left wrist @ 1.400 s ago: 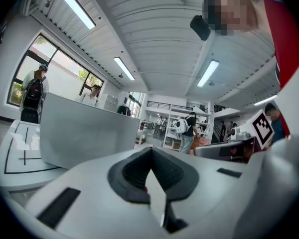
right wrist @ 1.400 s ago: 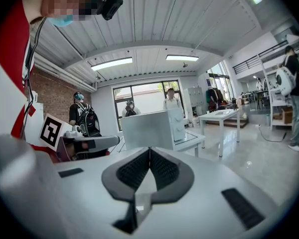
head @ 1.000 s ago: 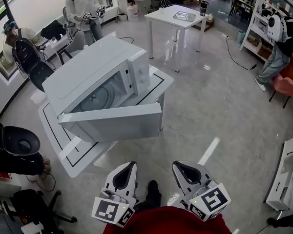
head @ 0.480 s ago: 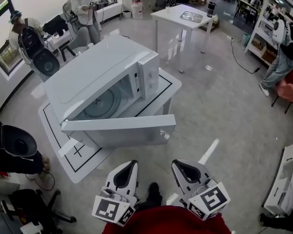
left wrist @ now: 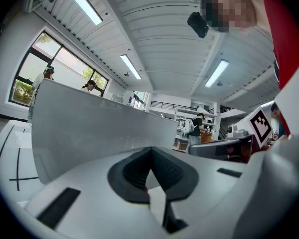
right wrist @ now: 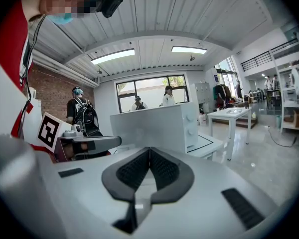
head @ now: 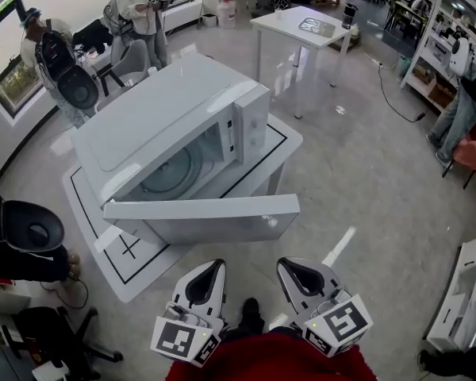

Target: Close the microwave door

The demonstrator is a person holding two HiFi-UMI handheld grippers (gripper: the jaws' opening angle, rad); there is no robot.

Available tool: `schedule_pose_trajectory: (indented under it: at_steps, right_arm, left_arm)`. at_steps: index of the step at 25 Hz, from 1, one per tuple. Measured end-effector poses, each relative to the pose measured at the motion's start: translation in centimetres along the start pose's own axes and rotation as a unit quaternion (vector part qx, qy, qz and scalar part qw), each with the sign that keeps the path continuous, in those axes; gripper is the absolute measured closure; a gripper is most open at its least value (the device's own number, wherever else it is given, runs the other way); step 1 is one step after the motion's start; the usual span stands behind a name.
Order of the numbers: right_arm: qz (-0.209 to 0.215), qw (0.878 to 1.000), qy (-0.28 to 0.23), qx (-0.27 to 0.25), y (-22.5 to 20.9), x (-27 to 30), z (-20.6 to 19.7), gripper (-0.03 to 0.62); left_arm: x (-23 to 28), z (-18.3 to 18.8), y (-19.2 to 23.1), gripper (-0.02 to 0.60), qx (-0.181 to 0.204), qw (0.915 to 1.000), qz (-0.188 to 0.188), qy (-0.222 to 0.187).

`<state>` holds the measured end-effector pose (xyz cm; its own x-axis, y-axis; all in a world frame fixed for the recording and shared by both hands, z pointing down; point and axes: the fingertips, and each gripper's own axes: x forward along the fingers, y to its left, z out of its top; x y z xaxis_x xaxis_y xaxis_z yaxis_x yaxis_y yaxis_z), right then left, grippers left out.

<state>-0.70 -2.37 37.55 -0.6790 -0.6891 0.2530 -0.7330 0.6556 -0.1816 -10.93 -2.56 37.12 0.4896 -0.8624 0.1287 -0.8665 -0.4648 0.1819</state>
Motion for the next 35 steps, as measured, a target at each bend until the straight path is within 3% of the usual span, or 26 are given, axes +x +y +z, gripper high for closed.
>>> schedule_pose_trajectory:
  at_steps: [35]
  right_arm:
    - [0.006, 1.0, 0.016, -0.014, 0.4, 2.0, 0.0, 0.579]
  left_arm:
    - [0.7, -0.5, 0.6, 0.571, 0.015, 0.9997, 0.001, 0.017]
